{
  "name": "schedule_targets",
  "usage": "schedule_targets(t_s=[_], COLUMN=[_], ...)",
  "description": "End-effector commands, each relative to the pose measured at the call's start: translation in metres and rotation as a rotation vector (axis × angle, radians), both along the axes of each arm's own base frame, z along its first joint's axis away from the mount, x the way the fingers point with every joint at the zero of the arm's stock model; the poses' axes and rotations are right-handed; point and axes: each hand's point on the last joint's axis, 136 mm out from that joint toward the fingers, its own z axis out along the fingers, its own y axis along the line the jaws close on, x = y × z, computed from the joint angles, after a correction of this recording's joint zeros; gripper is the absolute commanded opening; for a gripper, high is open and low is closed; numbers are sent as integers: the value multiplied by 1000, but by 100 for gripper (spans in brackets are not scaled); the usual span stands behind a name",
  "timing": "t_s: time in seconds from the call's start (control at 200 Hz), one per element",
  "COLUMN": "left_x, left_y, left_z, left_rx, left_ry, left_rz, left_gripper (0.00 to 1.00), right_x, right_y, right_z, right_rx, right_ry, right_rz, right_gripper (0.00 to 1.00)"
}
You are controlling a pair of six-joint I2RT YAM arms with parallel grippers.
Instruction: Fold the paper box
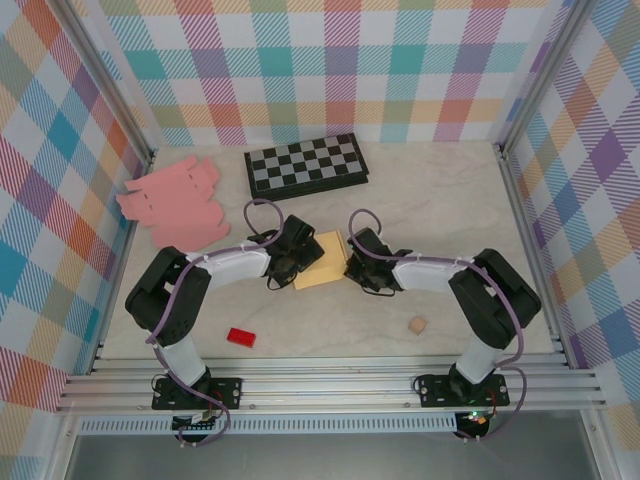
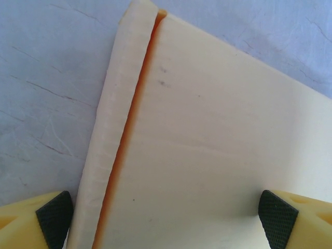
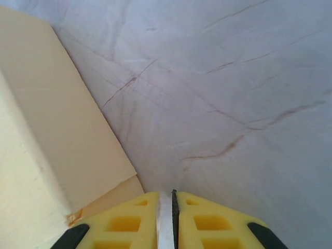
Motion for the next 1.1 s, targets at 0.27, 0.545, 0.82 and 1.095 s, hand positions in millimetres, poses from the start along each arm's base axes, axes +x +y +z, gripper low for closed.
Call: schedule_targets(t_s=[0.27, 0.545, 0.82, 1.095], left_x=[-35, -21, 17, 77], left_y=[0, 19, 14, -2], left_z=[-9, 44, 92, 67], left_rx=[57, 145, 50, 40], left_ry=[124, -3, -146, -155], left_rz=[-71, -156, -350, -548], left_gripper=[96, 99, 98, 94], right_x=[-28, -47, -55, -51], right_y=[-31, -23, 6, 42], right_z=[55, 61, 53, 32], right_rx=[-88, 13, 111, 206], right_ry=[-80, -42, 0, 43], right_rz=[119, 157, 199, 211], right_gripper=[20, 20, 20, 20])
